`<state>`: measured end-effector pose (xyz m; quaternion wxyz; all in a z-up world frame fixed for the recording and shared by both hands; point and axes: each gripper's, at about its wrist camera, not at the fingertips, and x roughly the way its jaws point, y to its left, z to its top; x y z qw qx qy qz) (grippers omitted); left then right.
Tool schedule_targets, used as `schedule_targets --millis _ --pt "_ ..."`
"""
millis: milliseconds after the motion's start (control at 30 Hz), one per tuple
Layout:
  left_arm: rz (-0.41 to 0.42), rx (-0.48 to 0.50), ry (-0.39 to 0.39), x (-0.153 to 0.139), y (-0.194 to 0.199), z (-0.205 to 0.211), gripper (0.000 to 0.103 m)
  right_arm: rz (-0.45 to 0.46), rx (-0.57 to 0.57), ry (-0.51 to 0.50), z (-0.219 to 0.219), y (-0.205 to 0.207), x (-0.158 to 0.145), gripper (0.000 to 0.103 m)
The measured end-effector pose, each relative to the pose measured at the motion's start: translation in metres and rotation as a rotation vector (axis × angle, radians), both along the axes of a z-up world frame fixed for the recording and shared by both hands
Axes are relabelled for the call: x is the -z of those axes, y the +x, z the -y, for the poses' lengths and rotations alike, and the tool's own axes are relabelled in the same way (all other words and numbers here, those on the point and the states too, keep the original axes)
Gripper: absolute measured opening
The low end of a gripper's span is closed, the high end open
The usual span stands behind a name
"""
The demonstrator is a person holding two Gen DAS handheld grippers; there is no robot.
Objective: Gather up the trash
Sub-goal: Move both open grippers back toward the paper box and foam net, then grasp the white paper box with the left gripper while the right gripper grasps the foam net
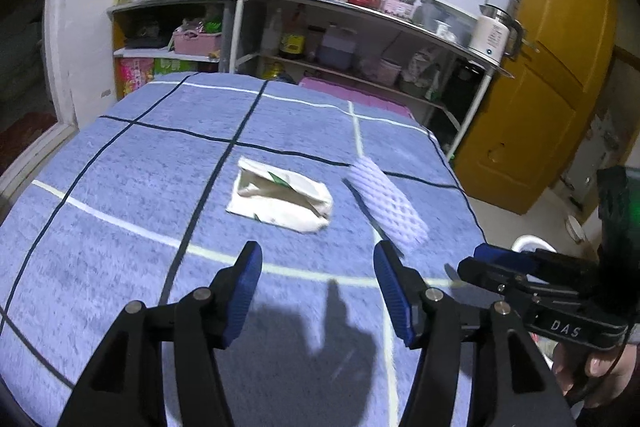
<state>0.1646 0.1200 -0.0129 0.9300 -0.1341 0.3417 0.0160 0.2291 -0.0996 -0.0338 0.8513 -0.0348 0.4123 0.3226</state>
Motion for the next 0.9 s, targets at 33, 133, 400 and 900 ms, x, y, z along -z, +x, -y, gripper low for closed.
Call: schedule_targets --millis 33,133,400,900 --pt "-0.005 -0.006 -0.013 0.002 0.005 -0.003 0.060 -0.003 0.000 -0.003 -0.003 0.005 0.002 0.038" --pt "-0.017 -0.017 -0.036 0.007 0.019 -0.009 0.060 -0.018 0.004 -0.010 -0.010 0.021 0.007 0.038" --pt "-0.044 -0.043 -0.087 0.021 0.051 -0.019 0.060 -0.049 0.014 -0.030 -0.026 0.051 0.022 0.038" --pt "-0.085 -0.081 -0.189 0.038 0.082 -0.028 0.032 -0.056 -0.008 -0.046 -0.043 0.065 0.037 0.024"
